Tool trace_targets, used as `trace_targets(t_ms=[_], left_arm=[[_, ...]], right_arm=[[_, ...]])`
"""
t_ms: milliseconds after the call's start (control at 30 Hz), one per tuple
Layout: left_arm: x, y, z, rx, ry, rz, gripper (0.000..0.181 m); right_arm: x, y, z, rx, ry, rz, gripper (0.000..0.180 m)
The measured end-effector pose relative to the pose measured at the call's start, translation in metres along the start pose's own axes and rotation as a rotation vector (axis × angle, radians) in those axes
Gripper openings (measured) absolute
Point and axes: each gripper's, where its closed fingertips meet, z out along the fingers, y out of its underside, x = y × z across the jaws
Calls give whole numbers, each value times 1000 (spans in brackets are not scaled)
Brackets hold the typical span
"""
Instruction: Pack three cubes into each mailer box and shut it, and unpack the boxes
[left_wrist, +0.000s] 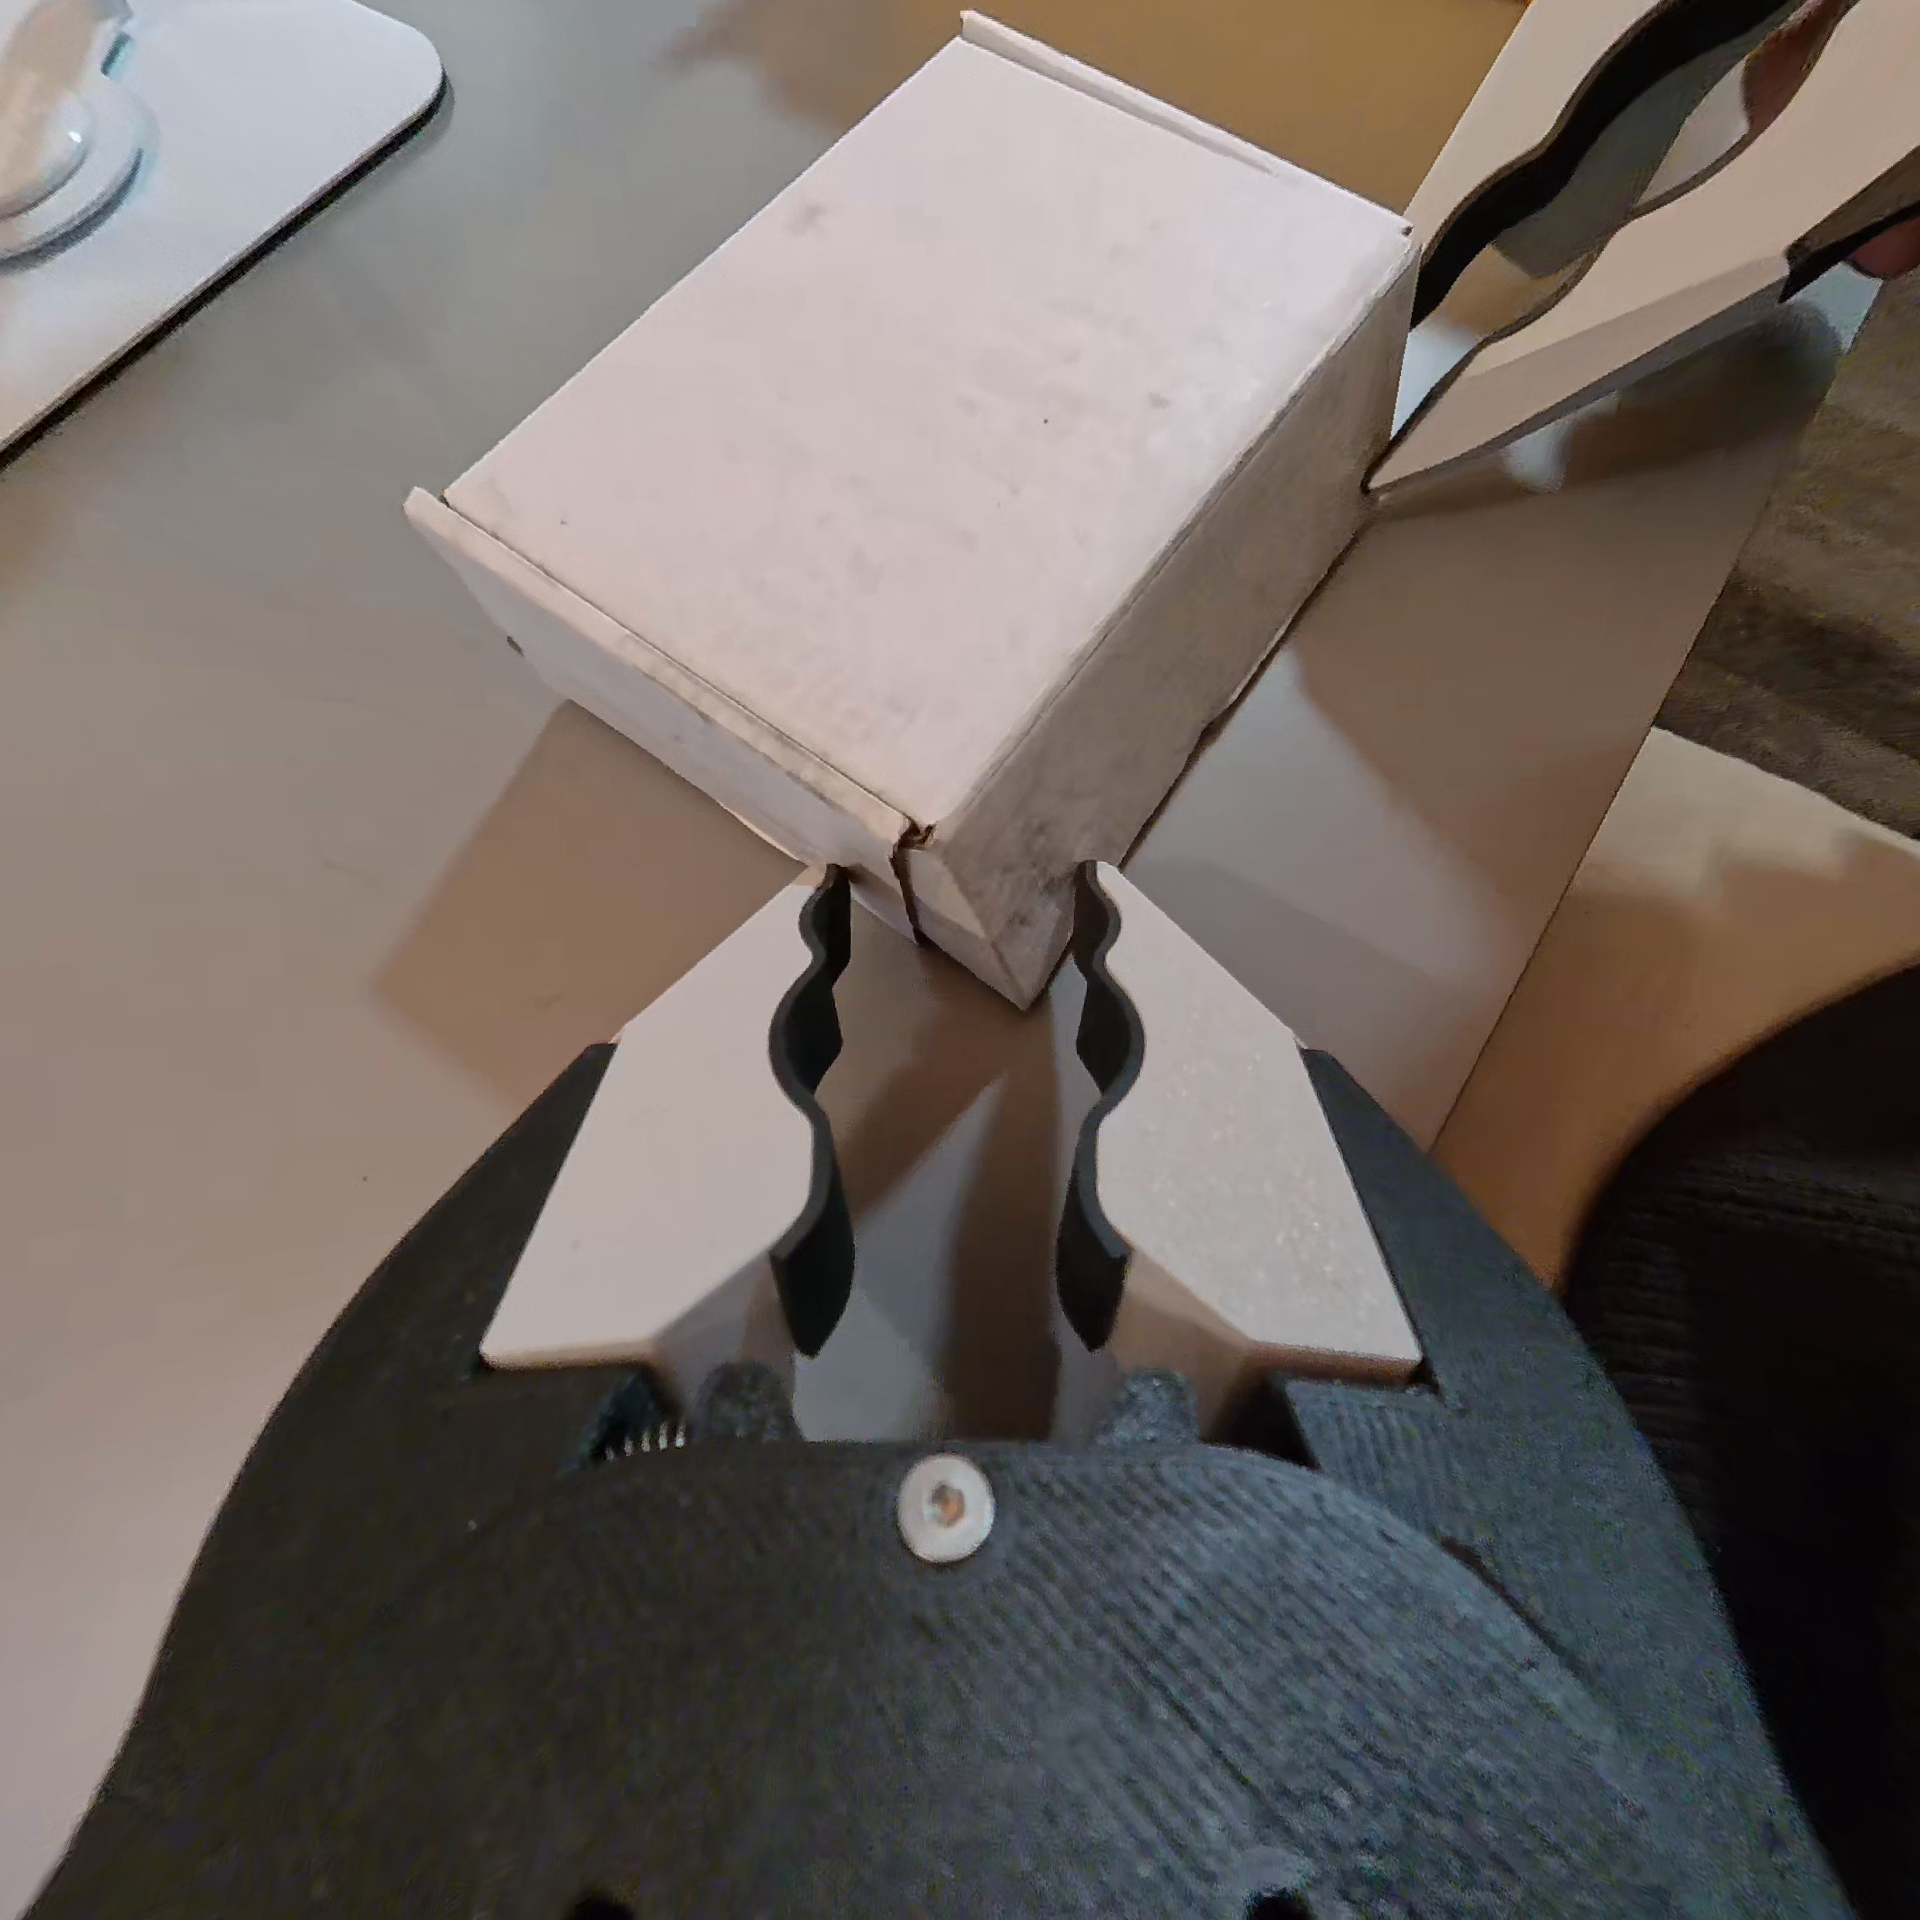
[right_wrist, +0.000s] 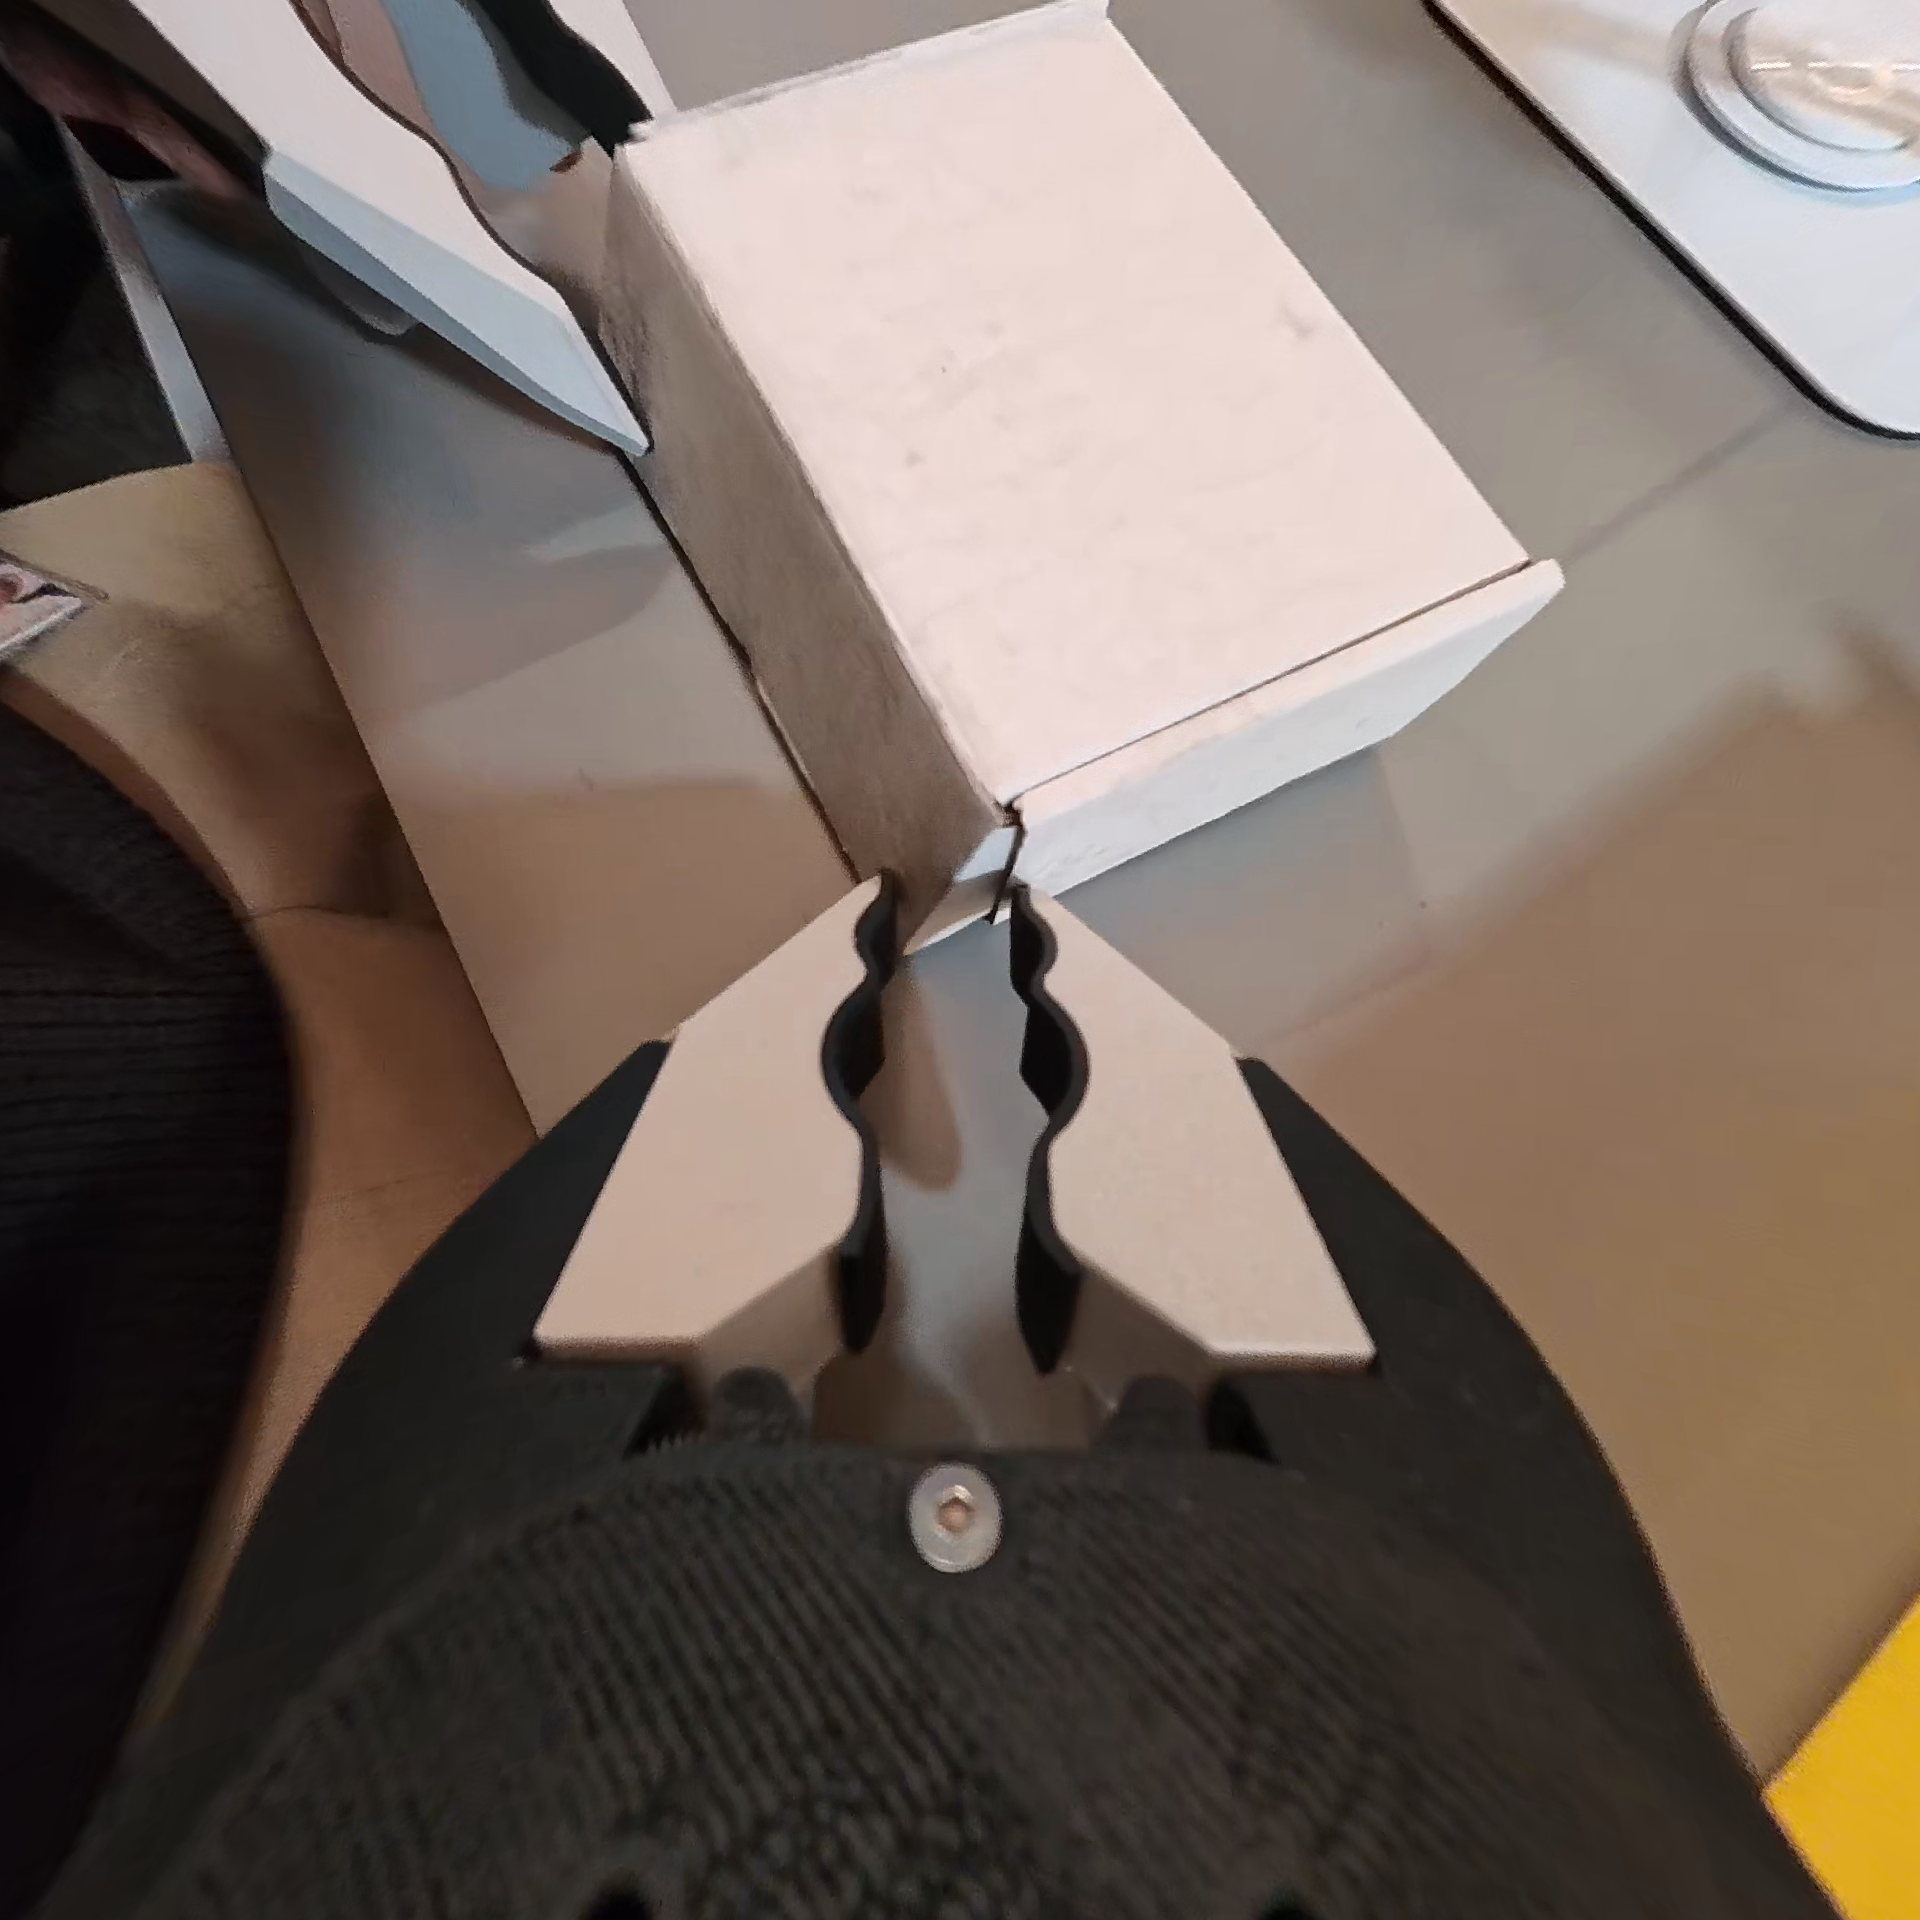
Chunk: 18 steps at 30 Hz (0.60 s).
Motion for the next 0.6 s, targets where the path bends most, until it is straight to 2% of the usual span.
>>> trace_targets(t_ms=[167, 367, 500, 600], left_arm=[[-2, 1, -1, -12, -17, 12, 37], [-2, 0, -1, 23, -1, -6, 39], [0, 4, -1, 3, 23, -21, 41], [3, 9, 0, -23, 44, -9, 41]], right_arm=[[2, 1, 1, -15, 22, -16, 16], [6, -1, 0, 43, 44, -30, 21], [12, 0, -1, 46, 79, -40, 43], [6, 4, 6, 36, 28, 9, 49]])
